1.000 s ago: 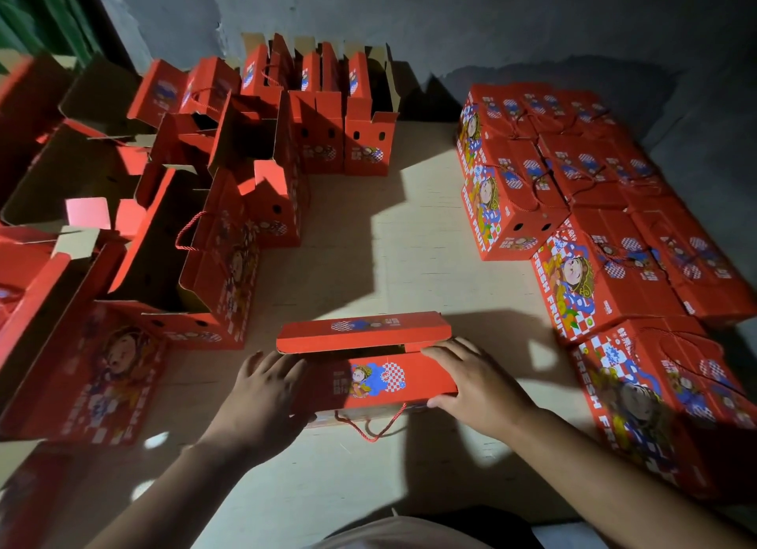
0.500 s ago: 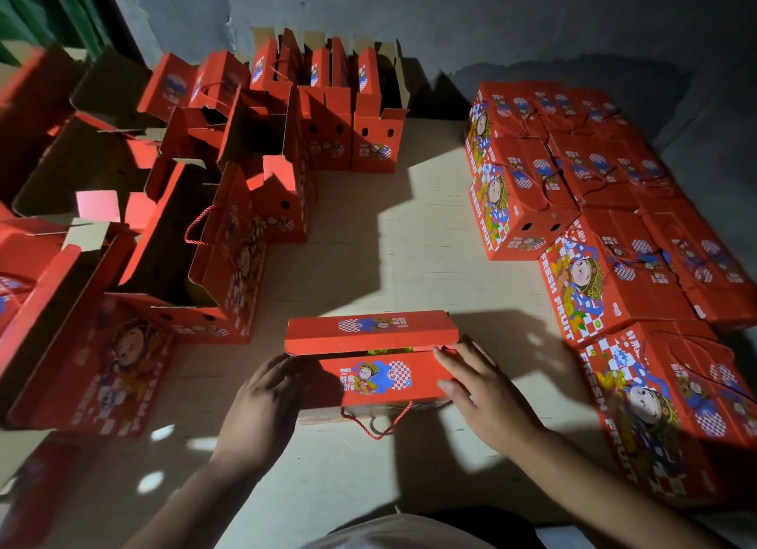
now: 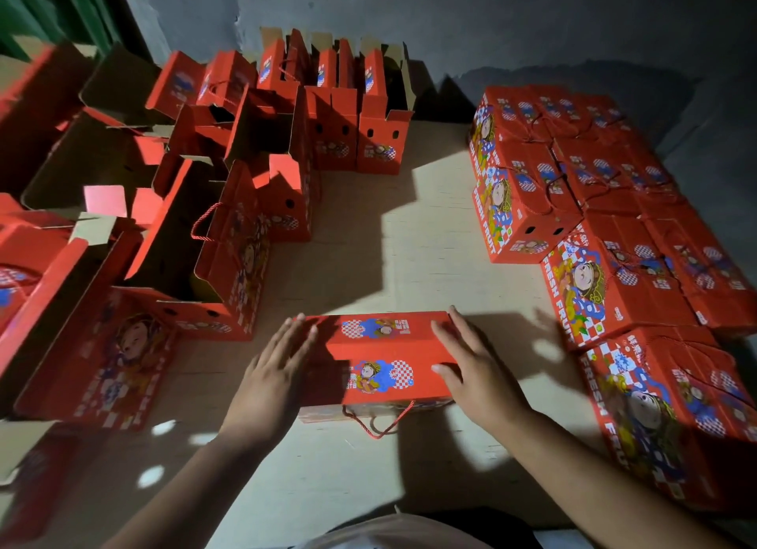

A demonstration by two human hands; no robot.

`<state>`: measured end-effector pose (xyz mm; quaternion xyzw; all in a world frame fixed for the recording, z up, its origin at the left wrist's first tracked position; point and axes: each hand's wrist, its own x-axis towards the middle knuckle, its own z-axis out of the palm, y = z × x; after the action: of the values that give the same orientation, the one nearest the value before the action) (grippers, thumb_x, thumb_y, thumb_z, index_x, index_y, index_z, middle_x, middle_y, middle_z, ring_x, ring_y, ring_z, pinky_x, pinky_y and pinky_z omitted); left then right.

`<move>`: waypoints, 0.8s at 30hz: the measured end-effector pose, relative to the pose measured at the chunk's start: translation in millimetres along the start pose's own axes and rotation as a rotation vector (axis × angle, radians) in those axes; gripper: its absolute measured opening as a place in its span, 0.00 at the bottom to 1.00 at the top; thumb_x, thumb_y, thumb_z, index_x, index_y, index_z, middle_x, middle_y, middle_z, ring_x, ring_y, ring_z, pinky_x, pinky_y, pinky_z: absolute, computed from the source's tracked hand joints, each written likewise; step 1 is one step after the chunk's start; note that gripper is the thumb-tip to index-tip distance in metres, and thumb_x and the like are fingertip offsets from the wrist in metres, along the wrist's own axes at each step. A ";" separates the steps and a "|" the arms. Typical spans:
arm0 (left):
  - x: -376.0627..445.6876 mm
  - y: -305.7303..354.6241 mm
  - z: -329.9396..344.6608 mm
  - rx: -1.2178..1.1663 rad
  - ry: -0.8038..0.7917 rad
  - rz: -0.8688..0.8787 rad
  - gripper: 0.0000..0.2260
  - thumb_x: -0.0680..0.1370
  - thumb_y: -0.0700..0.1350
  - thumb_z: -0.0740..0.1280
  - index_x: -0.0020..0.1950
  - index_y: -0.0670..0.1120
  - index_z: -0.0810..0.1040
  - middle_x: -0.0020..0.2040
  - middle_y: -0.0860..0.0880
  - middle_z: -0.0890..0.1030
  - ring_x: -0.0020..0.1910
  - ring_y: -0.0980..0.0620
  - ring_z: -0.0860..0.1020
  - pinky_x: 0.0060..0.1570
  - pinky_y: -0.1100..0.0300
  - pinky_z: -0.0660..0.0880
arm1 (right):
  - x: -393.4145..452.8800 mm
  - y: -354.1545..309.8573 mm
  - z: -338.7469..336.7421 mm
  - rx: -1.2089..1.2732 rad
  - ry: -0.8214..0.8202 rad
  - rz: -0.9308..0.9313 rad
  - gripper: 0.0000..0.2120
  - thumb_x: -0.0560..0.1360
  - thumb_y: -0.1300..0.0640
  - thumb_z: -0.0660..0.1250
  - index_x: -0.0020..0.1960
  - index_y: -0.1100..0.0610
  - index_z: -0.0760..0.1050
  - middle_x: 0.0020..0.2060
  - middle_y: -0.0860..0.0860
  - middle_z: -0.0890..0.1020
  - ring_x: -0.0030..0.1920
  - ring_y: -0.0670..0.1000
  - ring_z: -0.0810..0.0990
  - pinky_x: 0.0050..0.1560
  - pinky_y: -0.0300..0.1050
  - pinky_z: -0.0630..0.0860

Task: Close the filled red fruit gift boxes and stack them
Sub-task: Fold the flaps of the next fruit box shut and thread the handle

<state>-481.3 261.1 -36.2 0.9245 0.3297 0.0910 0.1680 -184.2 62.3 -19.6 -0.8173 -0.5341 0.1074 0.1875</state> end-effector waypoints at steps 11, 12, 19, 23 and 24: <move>28.0 -3.7 -0.8 0.048 -0.131 0.020 0.29 0.86 0.63 0.54 0.86 0.58 0.53 0.86 0.54 0.54 0.84 0.52 0.50 0.76 0.47 0.65 | 28.2 -2.3 2.3 -0.101 -0.063 -0.062 0.19 0.82 0.48 0.69 0.69 0.55 0.74 0.79 0.53 0.66 0.79 0.54 0.66 0.77 0.52 0.67; 36.8 -3.9 -2.3 0.073 -0.182 0.016 0.32 0.85 0.65 0.53 0.86 0.58 0.49 0.86 0.54 0.51 0.85 0.53 0.47 0.78 0.47 0.62 | 34.4 -4.2 1.7 -0.135 -0.105 -0.086 0.21 0.82 0.47 0.67 0.72 0.55 0.72 0.80 0.53 0.65 0.80 0.54 0.64 0.78 0.52 0.64; 70.7 7.2 -10.0 0.156 -0.279 0.064 0.32 0.83 0.67 0.49 0.85 0.61 0.45 0.74 0.48 0.65 0.74 0.43 0.62 0.63 0.44 0.75 | 58.0 -9.6 0.7 -0.360 -0.224 -0.156 0.31 0.86 0.46 0.58 0.85 0.46 0.51 0.76 0.53 0.61 0.75 0.56 0.64 0.73 0.54 0.70; 63.5 12.6 -2.1 0.192 -0.278 0.066 0.33 0.82 0.66 0.48 0.84 0.60 0.40 0.78 0.45 0.61 0.76 0.41 0.58 0.66 0.41 0.71 | 49.7 -11.2 5.9 -0.270 -0.258 -0.099 0.31 0.86 0.45 0.57 0.84 0.42 0.47 0.78 0.52 0.54 0.78 0.56 0.60 0.73 0.57 0.72; 60.5 13.1 0.2 0.179 -0.274 0.063 0.33 0.82 0.66 0.48 0.84 0.60 0.39 0.81 0.44 0.58 0.79 0.40 0.55 0.69 0.40 0.69 | 46.5 -11.1 7.7 -0.244 -0.263 -0.084 0.31 0.86 0.44 0.55 0.84 0.40 0.45 0.79 0.51 0.51 0.80 0.56 0.56 0.75 0.58 0.71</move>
<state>-427.3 290.3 -28.1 0.9495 0.2811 -0.0606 0.1255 -177.4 110.3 -20.8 -0.7899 -0.5967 0.1397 0.0197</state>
